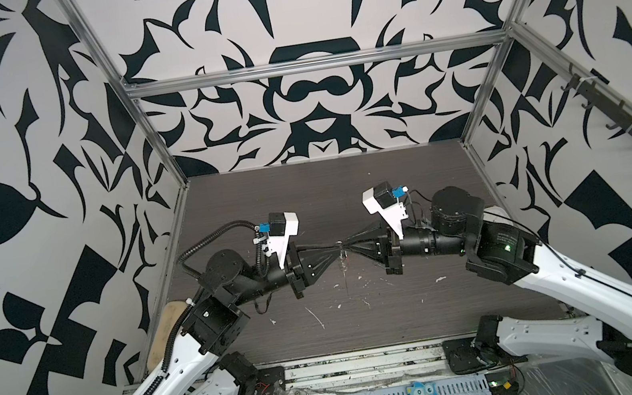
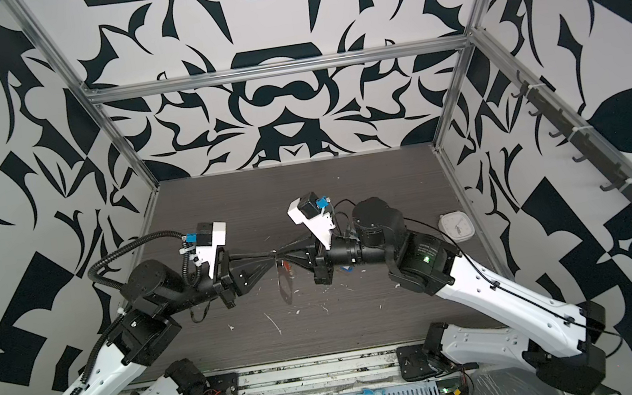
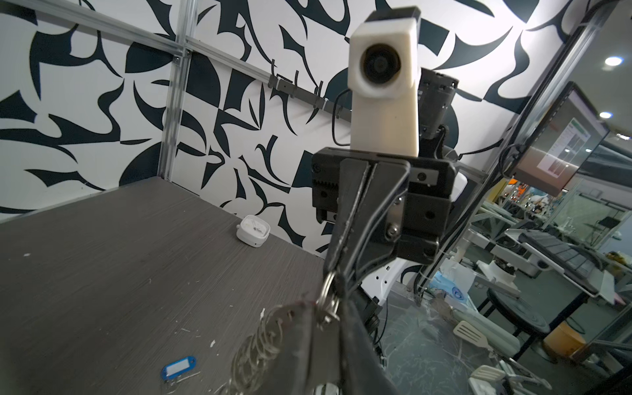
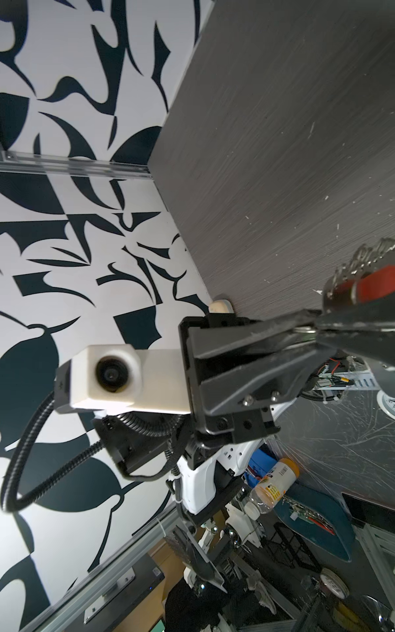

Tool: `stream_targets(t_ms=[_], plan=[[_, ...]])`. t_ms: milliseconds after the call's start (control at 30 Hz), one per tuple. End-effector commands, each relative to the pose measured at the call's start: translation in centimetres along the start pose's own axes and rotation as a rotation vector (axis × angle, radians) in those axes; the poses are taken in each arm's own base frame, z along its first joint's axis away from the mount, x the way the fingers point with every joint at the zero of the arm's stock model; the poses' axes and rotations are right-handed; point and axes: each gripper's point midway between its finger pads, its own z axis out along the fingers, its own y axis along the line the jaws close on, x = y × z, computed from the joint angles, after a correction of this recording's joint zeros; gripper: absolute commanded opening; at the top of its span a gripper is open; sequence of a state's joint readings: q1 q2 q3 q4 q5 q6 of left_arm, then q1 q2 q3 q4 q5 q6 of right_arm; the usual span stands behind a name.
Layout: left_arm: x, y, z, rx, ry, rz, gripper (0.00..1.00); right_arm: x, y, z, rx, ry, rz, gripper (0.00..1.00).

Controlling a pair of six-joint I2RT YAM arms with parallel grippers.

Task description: Remove the keys from the keyring

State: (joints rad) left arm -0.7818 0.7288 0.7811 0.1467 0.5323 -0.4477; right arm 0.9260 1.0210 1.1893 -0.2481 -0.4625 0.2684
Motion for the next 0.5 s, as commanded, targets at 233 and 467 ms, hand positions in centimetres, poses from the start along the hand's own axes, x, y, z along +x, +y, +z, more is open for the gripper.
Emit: stream_targets(t_ms=[233, 467], plan=[[0.9, -1.2, 0.3, 0.044, 0.158, -0.029, 0.33, 0.1, -0.7, -2.7, 0.029, 0.127, -0.010, 0.00], [1.5, -1.6, 1.4, 0.113, 0.231, -0.068, 0.31, 1.0, -0.3, -2.3, -0.024, 0.213, 0.001, 0.00]])
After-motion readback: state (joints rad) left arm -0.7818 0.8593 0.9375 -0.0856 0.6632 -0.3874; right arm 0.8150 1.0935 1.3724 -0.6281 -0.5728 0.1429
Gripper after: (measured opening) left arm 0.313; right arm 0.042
